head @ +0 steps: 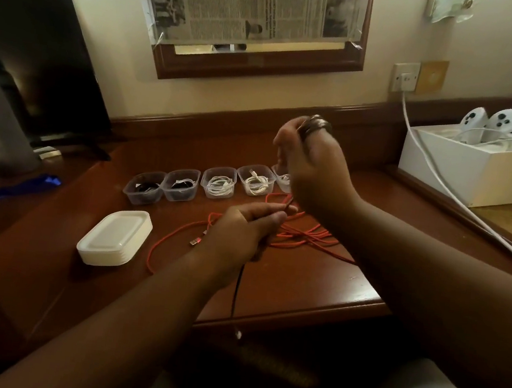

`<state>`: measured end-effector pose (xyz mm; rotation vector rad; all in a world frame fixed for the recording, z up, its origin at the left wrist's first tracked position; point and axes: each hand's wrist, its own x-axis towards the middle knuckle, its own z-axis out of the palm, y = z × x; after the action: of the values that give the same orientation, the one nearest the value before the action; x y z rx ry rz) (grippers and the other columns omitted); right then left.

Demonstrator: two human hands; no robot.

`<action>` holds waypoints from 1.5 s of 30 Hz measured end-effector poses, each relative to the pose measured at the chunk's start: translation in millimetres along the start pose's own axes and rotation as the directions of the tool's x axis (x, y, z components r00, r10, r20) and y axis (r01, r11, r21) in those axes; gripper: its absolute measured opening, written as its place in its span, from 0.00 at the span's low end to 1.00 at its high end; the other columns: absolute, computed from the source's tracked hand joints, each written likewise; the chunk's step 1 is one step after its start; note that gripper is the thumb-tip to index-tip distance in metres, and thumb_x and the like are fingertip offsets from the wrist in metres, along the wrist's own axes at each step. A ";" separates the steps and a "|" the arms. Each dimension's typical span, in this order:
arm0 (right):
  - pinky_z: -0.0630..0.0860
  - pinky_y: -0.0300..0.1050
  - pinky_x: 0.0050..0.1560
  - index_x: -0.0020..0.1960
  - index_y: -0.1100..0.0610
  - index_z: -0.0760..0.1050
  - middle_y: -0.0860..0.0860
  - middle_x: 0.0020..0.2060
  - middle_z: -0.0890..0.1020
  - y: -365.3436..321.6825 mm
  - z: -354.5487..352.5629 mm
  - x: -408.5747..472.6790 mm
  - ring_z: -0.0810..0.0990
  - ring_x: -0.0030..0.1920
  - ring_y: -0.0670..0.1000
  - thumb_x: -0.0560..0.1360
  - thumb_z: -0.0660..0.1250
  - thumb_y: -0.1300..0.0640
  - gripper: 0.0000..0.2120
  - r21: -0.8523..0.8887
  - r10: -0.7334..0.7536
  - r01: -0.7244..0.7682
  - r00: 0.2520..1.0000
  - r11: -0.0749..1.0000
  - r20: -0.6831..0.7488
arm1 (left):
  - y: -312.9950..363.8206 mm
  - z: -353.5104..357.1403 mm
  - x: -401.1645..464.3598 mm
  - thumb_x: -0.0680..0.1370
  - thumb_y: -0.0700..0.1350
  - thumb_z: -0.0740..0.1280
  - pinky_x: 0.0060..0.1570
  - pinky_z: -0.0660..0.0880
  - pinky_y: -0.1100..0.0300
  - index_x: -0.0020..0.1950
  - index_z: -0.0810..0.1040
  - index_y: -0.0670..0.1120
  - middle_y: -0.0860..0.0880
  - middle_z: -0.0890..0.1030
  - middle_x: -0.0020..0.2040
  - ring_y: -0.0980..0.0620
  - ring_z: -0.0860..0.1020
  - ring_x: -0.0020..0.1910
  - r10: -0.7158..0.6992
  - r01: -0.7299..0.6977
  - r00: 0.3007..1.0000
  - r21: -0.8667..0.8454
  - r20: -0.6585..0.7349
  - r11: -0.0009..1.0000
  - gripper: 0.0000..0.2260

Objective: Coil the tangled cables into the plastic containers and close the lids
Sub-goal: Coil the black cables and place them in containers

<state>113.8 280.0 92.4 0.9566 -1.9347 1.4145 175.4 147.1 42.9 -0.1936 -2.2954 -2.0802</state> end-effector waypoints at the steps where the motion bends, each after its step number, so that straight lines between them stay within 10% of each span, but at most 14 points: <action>1: 0.72 0.44 0.34 0.45 0.56 0.75 0.47 0.33 0.75 3.8 -1.4 -1.4 0.75 0.33 0.49 0.83 0.56 0.52 0.13 -0.310 -0.108 0.126 0.991 0.942 0.074 | 2.6 -1.6 -1.7 0.81 0.42 0.64 0.28 0.61 0.61 0.55 0.82 0.49 0.51 0.71 0.29 0.56 0.65 0.26 0.050 -0.051 0.999 0.115 0.010 0.992 0.08; 3: 0.64 0.42 0.33 0.42 0.54 0.73 0.44 0.32 0.70 6.4 -3.2 -7.8 0.72 0.34 0.49 0.83 0.56 0.48 0.15 -0.600 -0.052 0.222 0.956 0.768 0.288 | 10.7 -9.1 -2.5 0.81 0.43 0.66 0.29 0.71 0.61 0.51 0.83 0.52 0.53 0.78 0.30 0.54 0.75 0.28 0.171 -0.167 0.985 0.339 0.017 0.926 0.06; 6: 0.59 0.43 0.30 0.32 0.54 0.67 0.46 0.29 0.70 8.4 -2.9 -15.6 0.69 0.29 0.47 0.83 0.54 0.43 0.24 -0.626 0.200 0.055 0.923 0.778 0.329 | 22.6 -28.6 2.9 0.77 0.45 0.72 0.35 0.76 0.58 0.45 0.84 0.49 0.48 0.83 0.36 0.53 0.81 0.35 0.333 -0.268 0.941 0.476 -0.055 0.838 0.02; 9: 0.55 0.45 0.29 0.28 0.53 0.67 0.48 0.22 0.66 3.6 -0.1 -15.5 0.61 0.22 0.49 0.83 0.51 0.40 0.29 -0.163 0.454 -0.432 0.750 0.887 0.482 | 28.6 -39.1 11.8 0.74 0.46 0.74 0.34 0.77 0.59 0.44 0.84 0.46 0.48 0.83 0.35 0.51 0.81 0.33 0.353 -0.274 0.928 0.430 -0.116 0.860 0.04; 12: 0.54 0.44 0.26 0.28 0.54 0.66 0.48 0.21 0.62 -4.2 -1.4 -10.2 0.58 0.21 0.49 0.81 0.50 0.40 0.28 0.384 0.355 -0.758 0.607 0.527 0.711 | 27.2 -36.6 18.2 0.72 0.48 0.72 0.23 0.61 0.64 0.45 0.83 0.47 0.51 0.72 0.26 0.55 0.67 0.23 0.225 -0.220 0.964 0.051 -0.140 0.974 0.06; 15: 0.59 0.41 0.24 0.28 0.55 0.64 0.49 0.21 0.62 -11.6 -0.1 -2.7 0.60 0.20 0.49 0.78 0.54 0.46 0.22 0.591 0.255 -0.754 0.655 0.289 0.711 | 23.8 -19.6 17.5 0.79 0.50 0.66 0.24 0.56 0.62 0.46 0.80 0.46 0.50 0.67 0.28 0.55 0.62 0.23 0.095 -0.129 0.983 -0.228 -0.157 0.965 0.08; 19: 0.62 0.41 0.23 0.26 0.53 0.61 0.49 0.20 0.60 -9.7 1.5 1.6 0.61 0.20 0.49 0.77 0.56 0.50 0.21 0.675 0.244 -0.705 0.709 0.219 0.662 | 22.5 1.2 18.7 0.84 0.50 0.59 0.24 0.61 0.62 0.45 0.78 0.45 0.45 0.70 0.32 0.53 0.66 0.25 0.089 -0.143 0.962 -0.198 -0.258 0.970 0.14; 29: 0.79 0.45 0.36 0.26 0.55 0.65 0.53 0.23 0.69 27.5 17.2 -0.6 0.77 0.31 0.52 0.82 0.59 0.49 0.26 0.510 0.493 -0.744 0.669 0.432 0.557 | -10.0 -9.3 50.7 0.85 0.50 0.55 0.37 0.75 0.65 0.46 0.78 0.51 0.54 0.82 0.34 0.56 0.80 0.36 0.226 -0.206 0.960 0.132 -0.164 0.970 0.15; 35: 0.74 0.40 0.36 0.35 0.58 0.71 0.48 0.24 0.74 57.3 34.9 2.9 0.75 0.28 0.46 0.81 0.61 0.44 0.22 0.228 0.572 -0.641 0.762 0.733 0.305 | -39.0 -18.1 87.5 0.79 0.59 0.56 0.58 0.77 0.41 0.48 0.81 0.56 0.49 0.84 0.46 0.46 0.82 0.51 0.231 -0.209 0.945 0.116 -0.230 0.971 0.16; 41: 0.67 0.47 0.35 0.44 0.61 0.72 0.53 0.33 0.73 111.5 59.2 10.4 0.70 0.32 0.49 0.82 0.59 0.45 0.19 0.106 0.516 -0.521 0.853 0.847 0.073 | -53.8 -17.4 132.9 0.85 0.50 0.55 0.43 0.72 0.59 0.43 0.77 0.52 0.51 0.77 0.38 0.55 0.74 0.39 0.179 -0.169 0.944 0.057 -0.276 0.984 0.15; 45: 0.65 0.36 0.31 0.42 0.54 0.72 0.46 0.32 0.71 149.0 69.4 13.4 0.68 0.27 0.39 0.83 0.57 0.48 0.14 0.110 0.517 -0.523 0.852 0.845 0.076 | -71.0 -20.3 165.9 0.84 0.50 0.59 0.53 0.75 0.65 0.47 0.79 0.54 0.55 0.83 0.45 0.62 0.80 0.47 0.111 -0.111 0.936 0.019 -0.333 0.994 0.11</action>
<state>-15.7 239.2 -1.2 0.5247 -2.2693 1.8452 1.5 131.4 -6.7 0.0286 -2.0354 -1.8886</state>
